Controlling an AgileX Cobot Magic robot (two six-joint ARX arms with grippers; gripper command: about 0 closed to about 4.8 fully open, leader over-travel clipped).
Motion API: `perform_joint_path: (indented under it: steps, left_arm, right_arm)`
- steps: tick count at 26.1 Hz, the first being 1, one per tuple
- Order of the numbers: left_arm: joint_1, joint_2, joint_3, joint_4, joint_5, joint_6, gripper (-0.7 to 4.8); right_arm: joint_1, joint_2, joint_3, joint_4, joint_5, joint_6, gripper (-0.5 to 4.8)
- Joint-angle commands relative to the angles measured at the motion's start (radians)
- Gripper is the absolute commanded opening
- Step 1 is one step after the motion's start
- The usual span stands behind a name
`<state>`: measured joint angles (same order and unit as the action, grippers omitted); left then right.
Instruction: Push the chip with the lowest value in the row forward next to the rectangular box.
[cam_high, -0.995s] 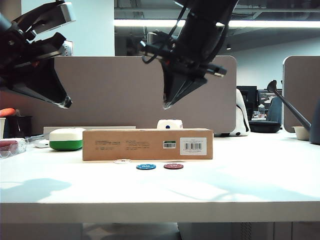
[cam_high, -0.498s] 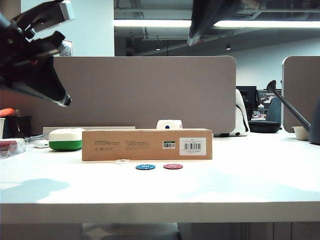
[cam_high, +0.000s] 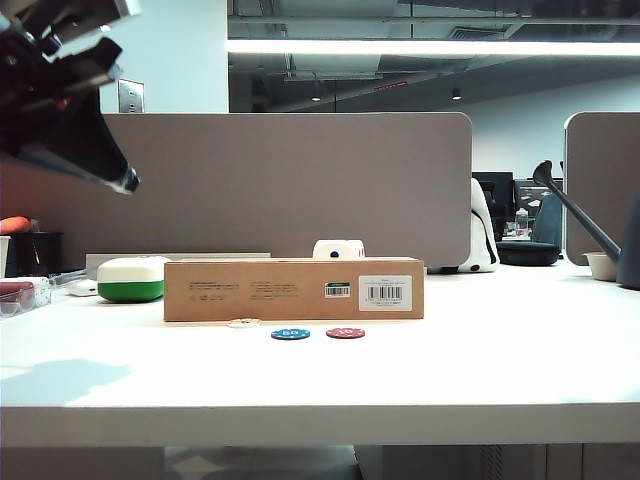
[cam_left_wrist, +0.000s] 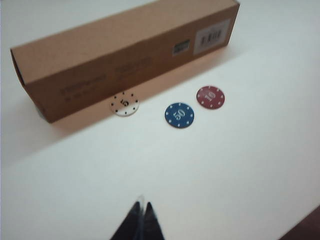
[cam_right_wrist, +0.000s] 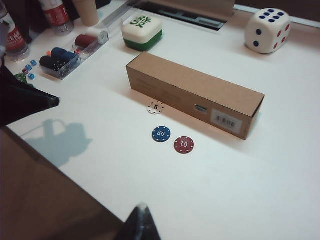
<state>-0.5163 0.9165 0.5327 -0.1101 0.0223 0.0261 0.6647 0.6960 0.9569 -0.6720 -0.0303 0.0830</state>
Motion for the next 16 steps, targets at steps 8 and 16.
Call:
perform_joint_path:
  steps: [8,16]
  left_arm:
    - [0.099,-0.286,0.002,0.014,0.003,0.000,-0.05]
    - [0.261,-0.480,0.002,0.013,0.001,0.000,-0.05]
  right_arm:
    - [0.002,-0.158,-0.043,-0.064,0.006,0.002,-0.09]
    - [0.002,-0.180,-0.043,-0.065,0.006,0.002,-0.09]
